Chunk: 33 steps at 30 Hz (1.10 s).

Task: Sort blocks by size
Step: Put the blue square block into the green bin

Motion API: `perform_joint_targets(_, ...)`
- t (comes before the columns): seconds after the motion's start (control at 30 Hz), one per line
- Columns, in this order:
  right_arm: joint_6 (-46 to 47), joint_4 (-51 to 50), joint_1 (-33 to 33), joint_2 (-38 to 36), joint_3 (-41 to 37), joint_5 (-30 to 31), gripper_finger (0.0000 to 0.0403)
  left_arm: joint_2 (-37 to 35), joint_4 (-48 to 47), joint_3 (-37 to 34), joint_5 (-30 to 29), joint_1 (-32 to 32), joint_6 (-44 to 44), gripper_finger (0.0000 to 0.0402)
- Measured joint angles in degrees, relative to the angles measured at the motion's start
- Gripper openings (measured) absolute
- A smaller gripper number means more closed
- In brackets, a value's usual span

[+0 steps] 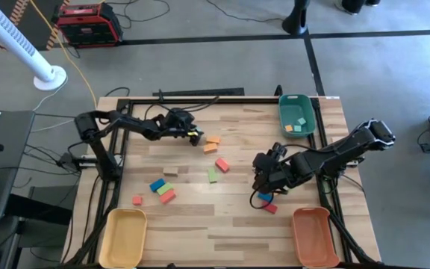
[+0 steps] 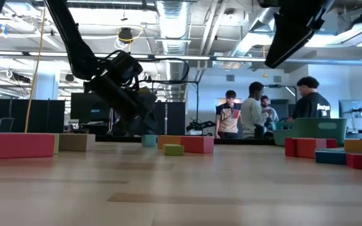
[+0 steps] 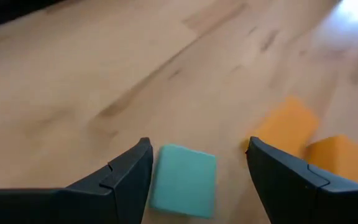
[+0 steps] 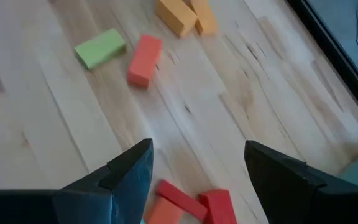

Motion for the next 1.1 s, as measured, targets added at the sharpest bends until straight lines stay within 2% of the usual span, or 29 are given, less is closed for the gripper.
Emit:
perform_joint_targets(0.33,-3.60,5.38,-0.04,0.00,0.00,0.00,0.0282,-0.02,2.30,0.02,-0.23,-5.82,-1.75,0.0247)
perform_joint_targets(0.5,-3.59,6.68,-0.04,0.02,0.00,0.00,0.0282,-0.27,1.96,0.00,-0.57,-5.94,-0.78,0.0247)
perform_joint_targets(0.67,-3.64,7.90,-0.04,0.02,0.00,0.00,0.0282,-4.05,-2.65,0.00,-0.78,-4.65,1.34,0.0247)
perform_joint_targets(0.9,-8.24,12.37,-0.92,0.77,-0.04,-0.08,0.0282,-10.41,-14.95,-1.44,-0.79,-5.12,3.80,0.0247)
perform_joint_targets(1.0,-11.61,15.62,-1.84,1.96,-0.04,-0.05,0.0282,-10.54,-12.94,-4.45,-0.62,-5.73,3.51,0.0247)
perform_joint_targets(1.1,-14.27,18.09,-3.06,3.88,-0.04,-0.30,0.0282,-10.46,-5.71,-7.84,-0.63,-5.90,0.92,0.0247)
